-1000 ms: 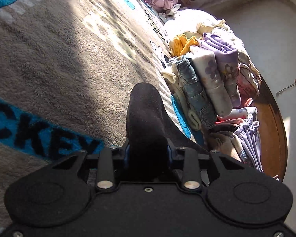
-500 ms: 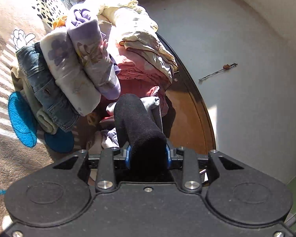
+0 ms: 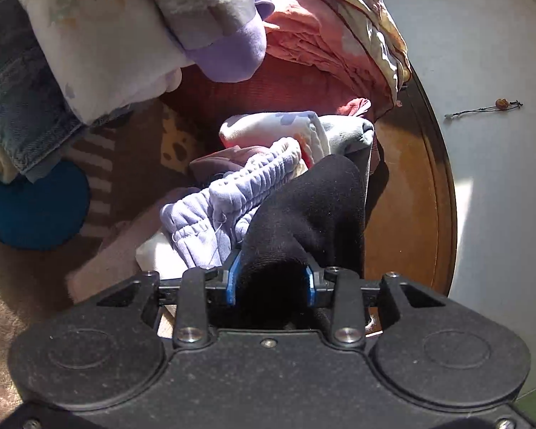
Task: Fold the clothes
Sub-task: 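Carry the trousers to the clothes stack by the headboard and lower them with both tools, then open both tools and withdraw them from the stacked trousers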
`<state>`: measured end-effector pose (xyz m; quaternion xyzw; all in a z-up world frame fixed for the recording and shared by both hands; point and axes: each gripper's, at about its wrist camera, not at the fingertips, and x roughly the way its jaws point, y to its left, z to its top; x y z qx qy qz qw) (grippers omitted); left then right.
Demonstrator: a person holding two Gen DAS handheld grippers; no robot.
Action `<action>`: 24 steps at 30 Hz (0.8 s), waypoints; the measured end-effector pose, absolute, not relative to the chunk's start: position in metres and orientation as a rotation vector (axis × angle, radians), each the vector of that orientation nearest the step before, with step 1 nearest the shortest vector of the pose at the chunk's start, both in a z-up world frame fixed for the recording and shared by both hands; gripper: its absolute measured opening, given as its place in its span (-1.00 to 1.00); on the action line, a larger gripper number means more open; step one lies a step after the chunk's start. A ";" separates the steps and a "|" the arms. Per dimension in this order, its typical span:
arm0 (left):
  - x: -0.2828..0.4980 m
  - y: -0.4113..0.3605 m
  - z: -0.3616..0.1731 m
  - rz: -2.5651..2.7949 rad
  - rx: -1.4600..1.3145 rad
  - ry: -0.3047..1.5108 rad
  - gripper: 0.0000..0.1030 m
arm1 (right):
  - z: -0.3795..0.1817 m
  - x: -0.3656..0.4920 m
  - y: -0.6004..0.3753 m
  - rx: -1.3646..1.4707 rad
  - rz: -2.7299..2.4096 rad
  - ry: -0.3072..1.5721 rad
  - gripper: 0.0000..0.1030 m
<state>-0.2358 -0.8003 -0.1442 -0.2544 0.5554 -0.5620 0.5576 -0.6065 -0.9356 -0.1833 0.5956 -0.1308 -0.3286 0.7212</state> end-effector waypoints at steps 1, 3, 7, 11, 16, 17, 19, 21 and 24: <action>-0.235 -0.798 -0.141 -1.341 -0.591 1.297 -0.15 | -0.178 -0.605 -0.934 1.270 -0.736 -0.269 -0.35; -0.233 -0.791 -0.135 -1.361 -0.568 1.266 0.02 | -0.168 -0.604 -0.933 1.223 -0.741 -0.254 -0.25; -0.234 -0.766 -0.110 -1.396 -0.456 1.136 0.20 | -0.145 -0.614 -0.912 1.121 -0.809 -0.266 0.04; -0.253 -0.723 -0.079 -1.481 -0.167 0.915 0.36 | -0.108 -0.627 -0.866 0.891 -0.905 -0.145 0.30; -0.283 -0.666 -0.046 -1.536 0.101 0.694 0.75 | -0.079 -0.622 -0.804 0.737 -0.952 0.011 0.82; -0.290 -0.656 -0.039 -1.534 0.137 0.651 0.84 | -0.072 -0.619 -0.792 0.715 -0.960 0.038 0.91; -0.303 -0.639 -0.023 -1.507 0.200 0.569 0.99 | -0.058 -0.611 -0.768 0.680 -0.970 0.089 0.99; -0.314 -0.625 -0.012 -1.465 0.224 0.508 0.99 | -0.043 -0.602 -0.746 0.672 -0.982 0.160 0.99; -0.325 -0.601 -0.002 -1.446 0.185 0.455 0.99 | -0.020 -0.590 -0.712 0.646 -1.051 0.247 0.99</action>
